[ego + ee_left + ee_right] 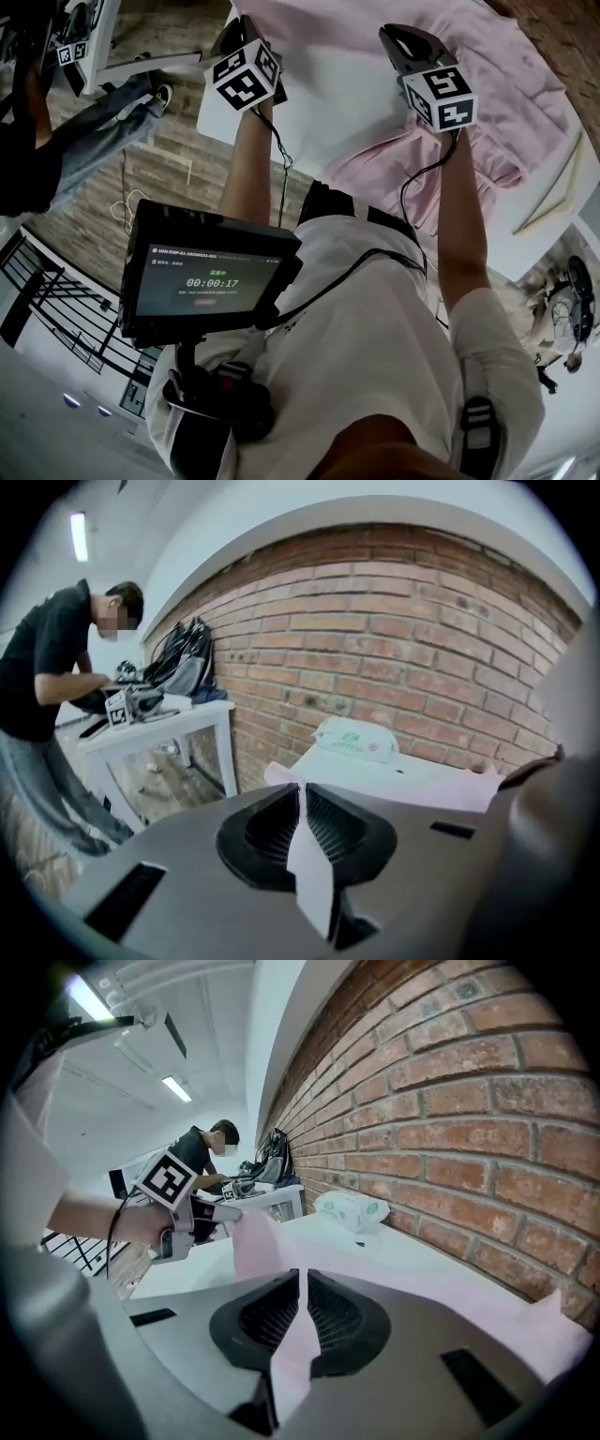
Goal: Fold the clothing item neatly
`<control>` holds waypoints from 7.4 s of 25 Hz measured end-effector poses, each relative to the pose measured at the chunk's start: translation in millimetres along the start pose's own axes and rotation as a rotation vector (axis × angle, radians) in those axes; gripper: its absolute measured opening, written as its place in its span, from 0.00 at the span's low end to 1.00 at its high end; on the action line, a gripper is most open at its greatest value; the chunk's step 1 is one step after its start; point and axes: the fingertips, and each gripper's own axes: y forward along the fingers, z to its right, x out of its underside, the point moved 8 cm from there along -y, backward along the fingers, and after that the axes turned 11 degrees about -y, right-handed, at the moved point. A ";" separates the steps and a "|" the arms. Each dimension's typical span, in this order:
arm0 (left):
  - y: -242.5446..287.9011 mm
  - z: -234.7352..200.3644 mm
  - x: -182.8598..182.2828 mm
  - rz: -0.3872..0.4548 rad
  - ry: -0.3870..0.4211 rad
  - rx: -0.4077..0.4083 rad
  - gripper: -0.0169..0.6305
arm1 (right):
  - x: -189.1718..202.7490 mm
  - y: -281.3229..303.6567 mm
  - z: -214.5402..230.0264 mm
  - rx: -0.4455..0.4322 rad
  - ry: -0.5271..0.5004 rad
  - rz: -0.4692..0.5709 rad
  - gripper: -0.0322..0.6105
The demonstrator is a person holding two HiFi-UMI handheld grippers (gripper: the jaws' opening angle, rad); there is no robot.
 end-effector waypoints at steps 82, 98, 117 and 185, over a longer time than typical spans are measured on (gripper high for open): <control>-46.7 314.2 177.6 -0.165 0.452 0.544 0.17 | 196.4 -265.2 90.0 0.222 0.142 -0.098 0.11; -66.8 313.7 179.1 -0.129 0.517 0.546 0.17 | 180.8 -260.5 65.1 0.161 -0.007 -0.125 0.35; -53.2 301.9 185.0 -0.190 0.464 0.506 0.17 | 217.4 -294.9 151.7 0.266 0.562 0.057 0.08; -10.4 286.6 166.1 -0.285 0.414 0.564 0.13 | 260.3 -282.9 132.4 0.271 0.378 -0.190 0.12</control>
